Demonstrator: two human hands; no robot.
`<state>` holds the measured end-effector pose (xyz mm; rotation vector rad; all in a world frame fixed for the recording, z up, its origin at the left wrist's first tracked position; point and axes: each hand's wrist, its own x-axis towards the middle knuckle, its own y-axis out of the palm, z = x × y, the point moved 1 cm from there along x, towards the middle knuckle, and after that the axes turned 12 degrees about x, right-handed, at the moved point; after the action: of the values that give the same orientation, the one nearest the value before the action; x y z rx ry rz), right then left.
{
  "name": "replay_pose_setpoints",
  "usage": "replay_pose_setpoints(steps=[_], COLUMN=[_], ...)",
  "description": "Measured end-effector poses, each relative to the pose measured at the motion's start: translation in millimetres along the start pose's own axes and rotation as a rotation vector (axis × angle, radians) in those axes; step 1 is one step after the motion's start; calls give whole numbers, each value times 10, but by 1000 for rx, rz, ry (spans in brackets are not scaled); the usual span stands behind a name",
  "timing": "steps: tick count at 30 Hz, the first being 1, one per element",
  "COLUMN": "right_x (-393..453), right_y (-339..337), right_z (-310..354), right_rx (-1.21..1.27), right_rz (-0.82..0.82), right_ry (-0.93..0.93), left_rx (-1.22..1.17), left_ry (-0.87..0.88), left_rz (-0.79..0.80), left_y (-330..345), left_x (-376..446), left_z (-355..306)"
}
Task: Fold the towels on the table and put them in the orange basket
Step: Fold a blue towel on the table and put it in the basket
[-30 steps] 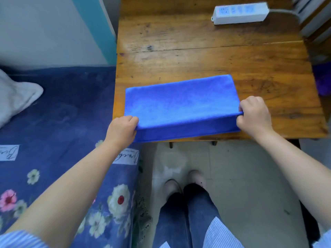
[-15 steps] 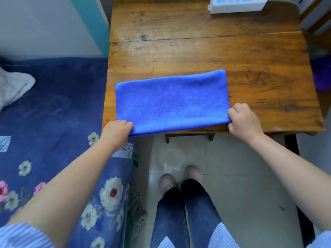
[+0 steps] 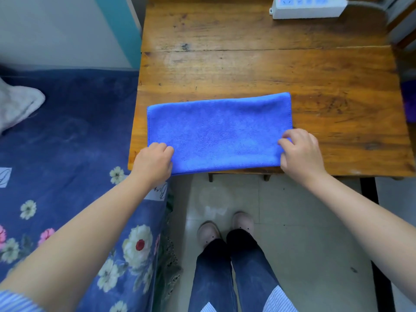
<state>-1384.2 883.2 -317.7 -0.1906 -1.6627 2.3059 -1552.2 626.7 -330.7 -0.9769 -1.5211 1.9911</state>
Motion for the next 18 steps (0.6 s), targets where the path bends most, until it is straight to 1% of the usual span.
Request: replay_pose_setpoints(steps=[2,3,4,6,10,14,18], right_x=[207,321,439,632,873,999,1079], right_y=[99,170,251,426,692,736,634], right_z=[131,197,251,322,311,139,-166], right_rx=[55,84,105,86,13,11,14], right_rz=[9,66,155,264,392,371,300], right_ry=[-30,-13,18,23,16,4,120], left_rx=[-97,-122,-159,-240,-217,-240,-226], left_ry=[-81,-116,-147,-207,-219,-232,-294], left_rz=[-64,-66,-69,-74,-57,-37,-46], left_y=[-61,-76,-80,-76,40,199,286], left_x=[165,265,380,568,813,939,904], left_z=[-79,-126,-174,-265,-329,-262,-129])
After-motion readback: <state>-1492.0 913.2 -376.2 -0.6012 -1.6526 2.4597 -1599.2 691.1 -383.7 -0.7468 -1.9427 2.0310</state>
